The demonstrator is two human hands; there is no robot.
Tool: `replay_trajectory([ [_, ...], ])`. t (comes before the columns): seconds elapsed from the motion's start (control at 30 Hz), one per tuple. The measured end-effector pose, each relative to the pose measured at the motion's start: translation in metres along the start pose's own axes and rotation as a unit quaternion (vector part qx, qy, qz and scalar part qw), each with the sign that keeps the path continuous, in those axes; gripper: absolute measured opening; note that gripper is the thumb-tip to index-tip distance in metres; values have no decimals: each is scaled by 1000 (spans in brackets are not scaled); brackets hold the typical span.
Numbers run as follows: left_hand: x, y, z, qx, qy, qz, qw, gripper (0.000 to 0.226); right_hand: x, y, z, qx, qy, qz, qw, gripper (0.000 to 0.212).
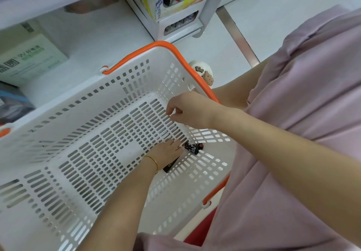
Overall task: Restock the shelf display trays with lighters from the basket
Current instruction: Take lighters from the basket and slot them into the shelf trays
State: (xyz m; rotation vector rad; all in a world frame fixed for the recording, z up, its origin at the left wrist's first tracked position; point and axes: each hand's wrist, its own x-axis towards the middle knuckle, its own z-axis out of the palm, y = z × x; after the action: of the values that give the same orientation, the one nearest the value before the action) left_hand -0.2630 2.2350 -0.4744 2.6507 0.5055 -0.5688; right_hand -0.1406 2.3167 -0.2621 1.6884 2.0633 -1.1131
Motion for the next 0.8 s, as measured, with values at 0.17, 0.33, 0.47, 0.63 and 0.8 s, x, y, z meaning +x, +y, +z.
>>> replay_trajectory([
  [0.17, -5, -4, 5, 54, 36, 130, 989, 48, 0, 1, 1, -1, -3, -3, 1000, 24],
  [0.33, -13, -12, 12, 87, 58, 186, 977, 43, 1, 1, 3, -4, -11, 2, 1000, 24],
  [0.47, -12, -9, 17, 85, 4, 174, 981, 52, 0, 0, 3, -5, -15, 0, 1000, 24],
  [0.63, -10, -7, 11, 25, -46, 99, 994, 57, 1, 0, 2, -6, -18, 3, 1000, 24],
  [0.8, -14, -19, 7, -20, -47, 44, 998, 41, 1, 1, 2, -5, -16, 4, 1000, 24],
])
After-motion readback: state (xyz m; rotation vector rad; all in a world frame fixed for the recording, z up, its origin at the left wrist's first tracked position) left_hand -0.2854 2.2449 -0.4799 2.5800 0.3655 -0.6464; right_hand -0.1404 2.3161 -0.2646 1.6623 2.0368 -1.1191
